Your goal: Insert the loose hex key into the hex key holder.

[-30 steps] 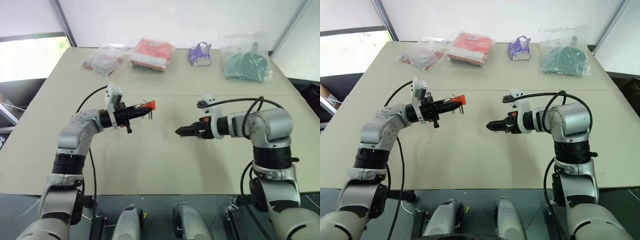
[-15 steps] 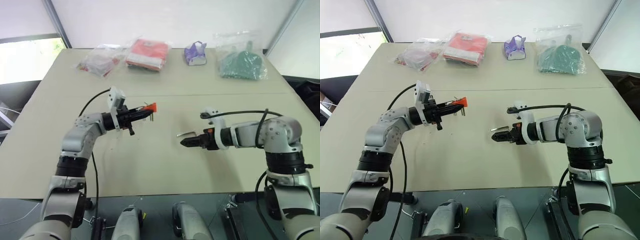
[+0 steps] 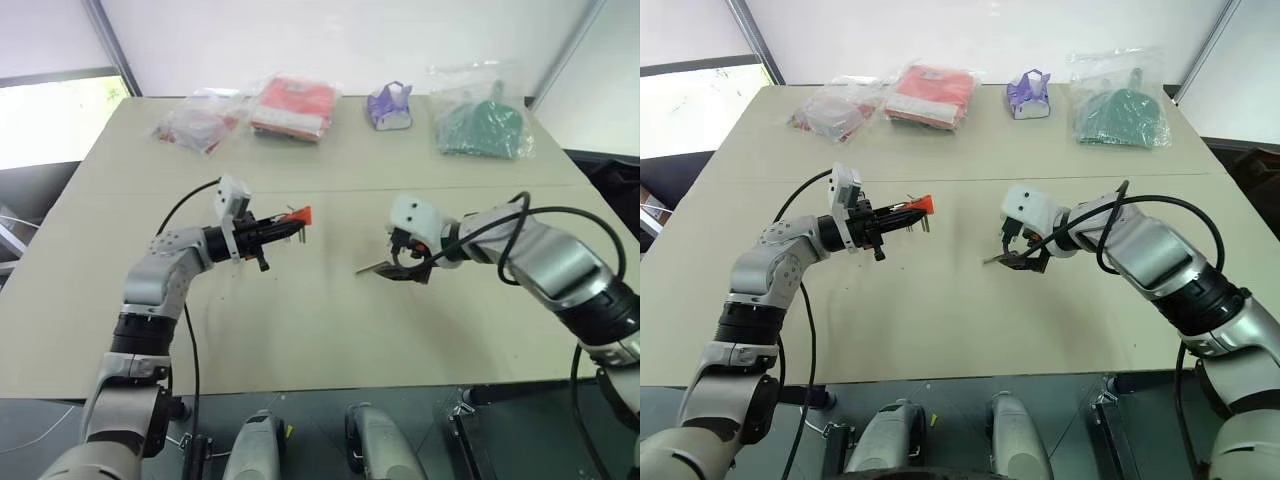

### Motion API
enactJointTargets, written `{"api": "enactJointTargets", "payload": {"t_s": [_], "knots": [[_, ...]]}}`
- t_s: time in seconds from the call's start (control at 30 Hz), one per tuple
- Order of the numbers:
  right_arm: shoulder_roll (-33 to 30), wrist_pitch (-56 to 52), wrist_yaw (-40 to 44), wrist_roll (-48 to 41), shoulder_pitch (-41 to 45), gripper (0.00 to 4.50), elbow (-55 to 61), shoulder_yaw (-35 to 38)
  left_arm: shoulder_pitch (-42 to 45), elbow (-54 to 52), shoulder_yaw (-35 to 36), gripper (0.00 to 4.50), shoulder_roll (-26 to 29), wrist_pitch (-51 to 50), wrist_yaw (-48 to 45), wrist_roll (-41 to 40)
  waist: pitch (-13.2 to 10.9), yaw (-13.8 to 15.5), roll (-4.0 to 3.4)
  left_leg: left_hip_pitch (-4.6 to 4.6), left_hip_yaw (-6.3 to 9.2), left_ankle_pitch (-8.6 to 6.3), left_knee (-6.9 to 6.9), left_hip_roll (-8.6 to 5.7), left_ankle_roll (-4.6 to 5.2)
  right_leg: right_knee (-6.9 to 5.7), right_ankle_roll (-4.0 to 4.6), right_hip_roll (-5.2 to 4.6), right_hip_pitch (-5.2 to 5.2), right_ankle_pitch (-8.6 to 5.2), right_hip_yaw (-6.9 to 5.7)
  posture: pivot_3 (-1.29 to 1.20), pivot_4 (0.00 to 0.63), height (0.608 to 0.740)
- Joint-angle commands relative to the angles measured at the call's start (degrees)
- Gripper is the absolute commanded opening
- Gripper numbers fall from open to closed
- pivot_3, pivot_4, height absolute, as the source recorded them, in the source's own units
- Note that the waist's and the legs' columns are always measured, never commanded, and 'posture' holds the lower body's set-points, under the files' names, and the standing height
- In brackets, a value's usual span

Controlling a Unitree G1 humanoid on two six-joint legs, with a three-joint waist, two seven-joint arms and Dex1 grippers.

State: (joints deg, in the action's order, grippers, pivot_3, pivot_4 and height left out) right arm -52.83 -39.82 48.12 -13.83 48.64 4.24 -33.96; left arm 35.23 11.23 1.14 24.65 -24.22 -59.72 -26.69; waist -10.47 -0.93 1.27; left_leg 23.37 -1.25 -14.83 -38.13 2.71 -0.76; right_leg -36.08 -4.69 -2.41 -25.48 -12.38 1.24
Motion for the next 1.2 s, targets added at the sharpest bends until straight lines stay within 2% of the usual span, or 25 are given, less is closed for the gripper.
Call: {"api": "enactJointTargets", "payload": {"t_s": [0.03, 0.23, 0.33, 0.4, 0.47, 0.5, 0.57, 0.7, 0.83, 0.93, 1.03, 1.2], "knots": [[0.73, 14.39, 6.2, 7.5, 1.74, 4.48, -3.89, -0.32, 0.81, -1.1, 0.8, 0.0, 0.18, 0.88, -0.09, -0.49, 0.0, 0.18, 0.0, 0.01, -0.01, 0.0, 0.0, 0.0, 0.0, 0.01, 0.0, -0.01, 0.0, 0.0, 0.0, 0.0, 0.15, 0.74], [4.69, 32.14, 14.62, 15.71, 2.25, 4.48, -13.7, -1.54, 0.44, -1.32, 0.83, 0.0, 0.09, 0.92, 0.25, -0.43, 0.0, 0.14, 0.01, -0.02, -0.02, 0.0, -0.01, -0.01, 0.0, 0.0, 0.0, -0.01, 0.02, 0.0, 0.0, 0.0, 0.15, 0.74], [8.99, 32.62, 15.89, 17.86, 4.53, 4.48, -20.24, -0.02, 0.03, -1.97, 0.82, 0.0, 0.01, 0.75, 0.61, -0.5, -0.01, 0.05, 0.0, -0.02, -0.03, 0.0, -0.02, -0.01, -0.01, -0.01, 0.0, -0.02, 0.02, 0.01, 0.0, 0.0, 0.15, 0.74], [12.06, 24.17, 16.17, 15.22, 5.56, 4.48, -21.83, 3.5, -0.29, -2.5, 0.96, 0.0, 0.01, 0.66, 0.93, -0.59, -0.01, 0.01, 0.0, -0.02, -0.02, 0.0, -0.01, 0.0, -0.01, -0.04, 0.01, -0.01, 0.01, 0.01, 0.0, 0.0, 0.15, 0.74], [10.14, 34.48, 18.56, 18.28, 6.01, 4.48, -24.37, 2.93, -0.73, -3.02, 1.25, 0.0, 0.18, 0.33, 1.15, -0.9, -0.01, 0.16, -0.01, -0.02, -0.01, 0.01, -0.01, 0.01, -0.01, -0.08, 0.01, -0.01, 0.0, 0.01, -0.01, 0.0, 0.15, 0.74], [9.17, 36.24, 19.59, 20.25, 6.44, 4.48, -25.51, 2.33, -0.9, -3.16, 1.32, 0.0, 0.27, 0.18, 1.25, -0.96, -0.01, 0.33, -0.01, -0.02, -0.01, 0.01, 0.0, 0.01, -0.01, -0.07, 0.01, -0.01, 0.0, 0.01, -0.01, 0.0, 0.15, 0.74], [10.3, 28.85, 19.15, 21.22, 7.82, 4.48, -26.97, 3.38, -1.15, -3.38, 1.29, 0.0, 0.39, 0.11, 1.41, -0.93, -0.01, 0.38, -0.01, -0.02, -0.02, 0.01, -0.01, -0.02, -0.01, -0.05, 0.01, -0.06, 0.02, 0.01, -0.02, 0.0, 0.15, 0.74], [17.2, -2.55, 17.26, 11.3, 9.74, 4.48, -24.36, 13.7, -1.45, -3.97, 1.28, 0.0, 0.3, -0.09, 1.76, -1.07, -0.01, 0.01, -0.01, -0.03, -0.06, 0.01, -0.06, -0.03, -0.02, -0.08, 0.04, -0.09, 0.04, 0.02, 0.01, 0.0, 0.15, 0.74], [16.1, -25.2, 19.58, 2.19, 8.13, 4.48, -13.99, 19.58, -1.69, -4.28, 1.14, 0.0, 0.22, -0.27, 1.8, -1.01, -0.03, 0.43, -0.05, -0.04, 0.01, 0.01, 0.02, 0.0, -0.01, -0.18, 0.04, -0.04, -0.01, 0.03, -0.04, 0.0, 0.15, 0.74], [14.21, -36.8, 18.23, -2.6, 6.31, 4.48, -8.27, 22.51, -1.52, -3.84, 1.04, 0.0, 0.1, -0.12, 1.77, -0.93, -0.02, 0.68, -0.05, 0.0, 0.05, 0.01, 0.03, -0.02, -0.01, -0.13, 0.04, -0.09, 0.0, 0.03, -0.1, 0.0, 0.15, 0.74], [15.37, -49.14, 13.58, -5.22, 6.33, 4.48, -6.03, 26.95, -1.06, -3.22, 0.71, 0.0, -0.3, 0.11, 1.75, -0.76, -0.02, 0.36, -0.04, -0.01, 0.01, 0.01, -0.01, -0.07, -0.01, -0.06, 0.05, -0.16, 0.05, 0.03, -0.07, 0.0, 0.15, 0.74], [17.21, -52.68, 2.52, -13.99, 5.29, 4.48, -9.22, 32.73, -0.83, -2.7, 0.11, 0.0, -0.99, 0.56, 1.63, -0.35, -0.02, 0.17, -0.04, -0.02, 0.01, 0.01, -0.03, -0.08, -0.01, -0.08, 0.05, -0.15, 0.05, 0.03, -0.05, 0.0, 0.15, 0.74]]}}
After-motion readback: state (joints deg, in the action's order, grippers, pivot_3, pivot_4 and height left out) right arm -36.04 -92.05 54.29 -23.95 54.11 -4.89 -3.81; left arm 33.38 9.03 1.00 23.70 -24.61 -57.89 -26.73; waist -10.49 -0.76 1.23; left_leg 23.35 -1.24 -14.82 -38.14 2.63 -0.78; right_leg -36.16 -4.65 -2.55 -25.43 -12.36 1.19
